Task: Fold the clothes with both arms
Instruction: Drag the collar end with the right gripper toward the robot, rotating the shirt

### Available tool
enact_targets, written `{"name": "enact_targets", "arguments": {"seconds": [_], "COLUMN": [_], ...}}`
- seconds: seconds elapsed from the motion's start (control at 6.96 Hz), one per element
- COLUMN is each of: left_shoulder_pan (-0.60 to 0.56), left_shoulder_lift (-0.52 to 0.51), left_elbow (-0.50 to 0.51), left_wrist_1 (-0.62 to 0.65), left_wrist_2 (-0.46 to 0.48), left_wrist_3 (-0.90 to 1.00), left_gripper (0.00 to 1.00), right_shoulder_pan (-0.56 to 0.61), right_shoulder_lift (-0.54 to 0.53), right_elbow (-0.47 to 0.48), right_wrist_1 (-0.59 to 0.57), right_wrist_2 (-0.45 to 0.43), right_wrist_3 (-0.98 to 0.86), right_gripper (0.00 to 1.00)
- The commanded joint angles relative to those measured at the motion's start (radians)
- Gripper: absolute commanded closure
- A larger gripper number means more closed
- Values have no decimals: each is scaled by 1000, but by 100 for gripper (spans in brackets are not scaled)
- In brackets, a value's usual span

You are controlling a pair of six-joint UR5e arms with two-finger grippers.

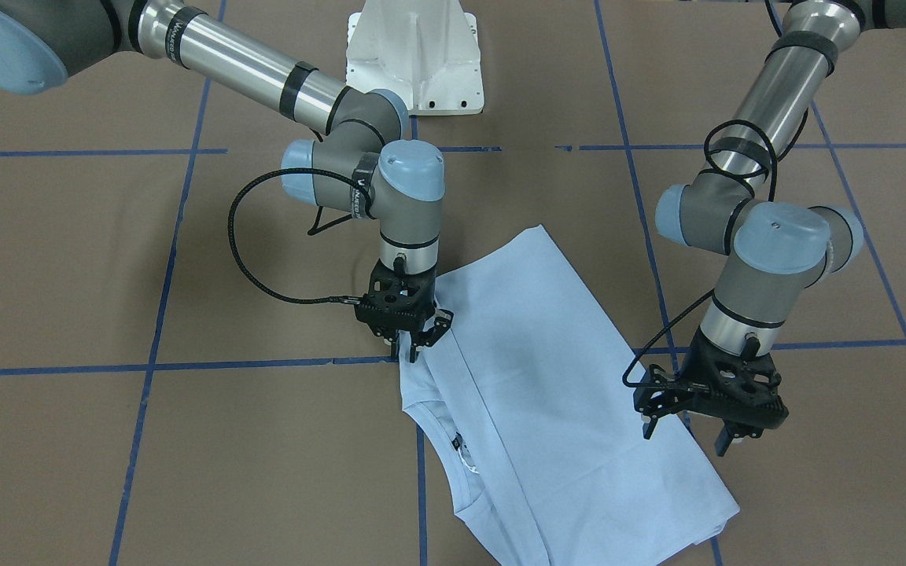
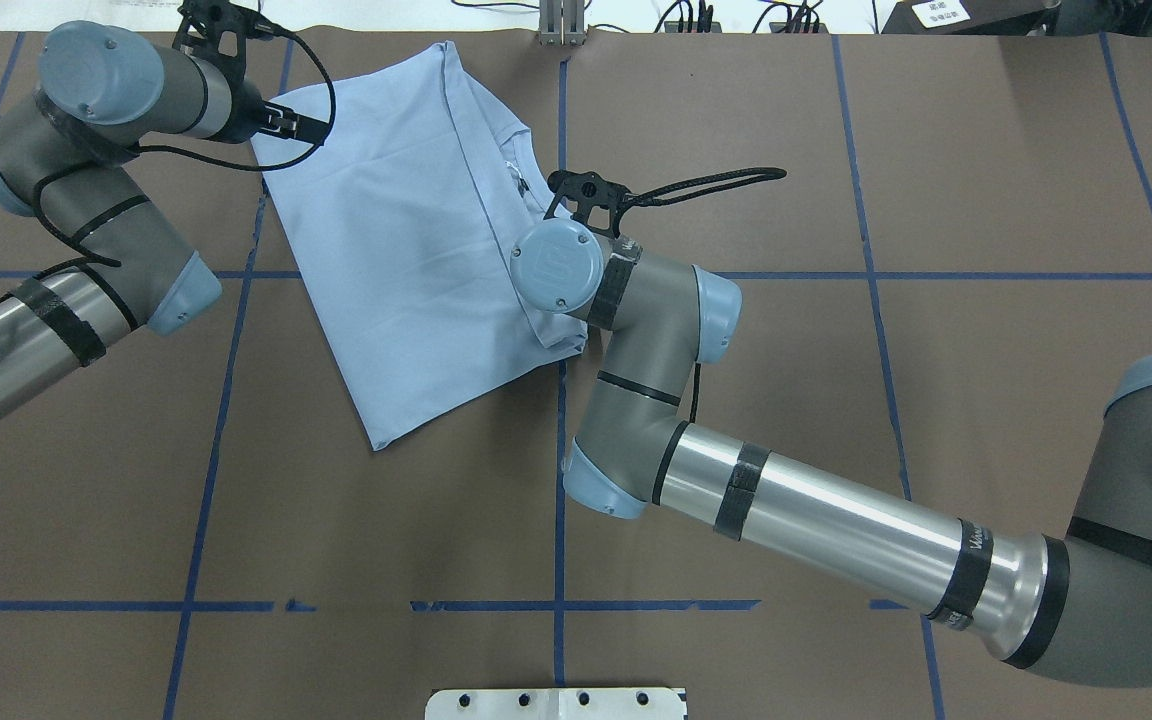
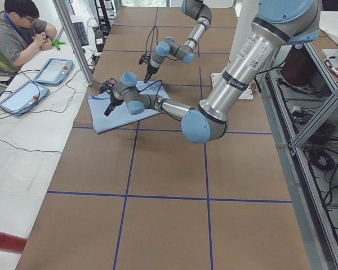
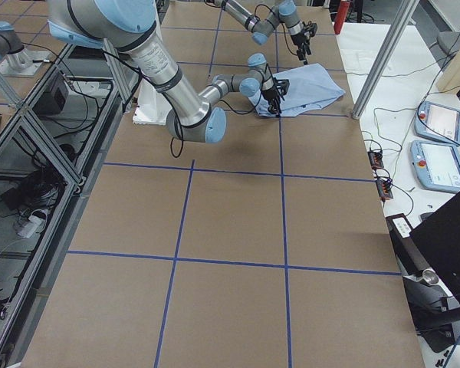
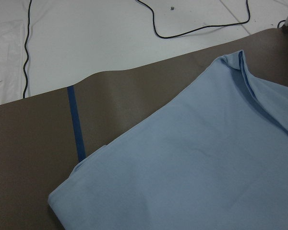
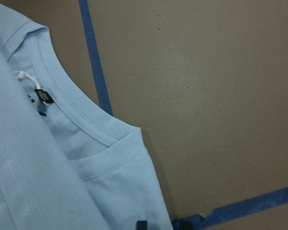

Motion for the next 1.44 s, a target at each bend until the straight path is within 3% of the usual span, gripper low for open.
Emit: {"name": "enact_targets", "arguments": {"seconds": [0.0, 0.14, 0.29, 0.43, 0.58, 0.72, 0.86, 1.01, 1.29], "left_shoulder_pan": [0, 0, 0, 0, 0, 0, 0, 0, 0], "left_shoulder_lift": [-1, -1, -1, -1, -1, -1, -1, -3, -1], "left_elbow": [0, 0, 0, -2, -2, -2, -2, -2, -2], "left_wrist_1": [0, 0, 0, 0, -6, -12, -14, -14, -14], "left_wrist_2": [0, 0, 0, 0, 0, 0, 0, 0, 0], "left_wrist_3": [-1, -1, -1, -1, -1, -1, -1, -1, -1], "left_gripper": [0, 0, 0, 0, 0, 0, 0, 0, 0], "right_shoulder_pan": [0, 0, 1, 1, -37, -108, -165, -225, -299], "right_shoulder_lift": [-1, 1, -13, -100, -242, -374, -480, -536, -558], "right_elbow": [2, 8, 73, 222, 432, 624, 756, 814, 822], "right_wrist_1": [-2, -14, -79, -137, -194, -240, -258, -271, -297], "right_wrist_2": [-8, -9, -8, -8, -17, -76, -112, -168, -244], "right_wrist_3": [-2, -5, -6, -5, 0, 3, 47, 92, 144], "right_gripper": [100, 100, 100, 100, 100, 100, 100, 100, 100]}}
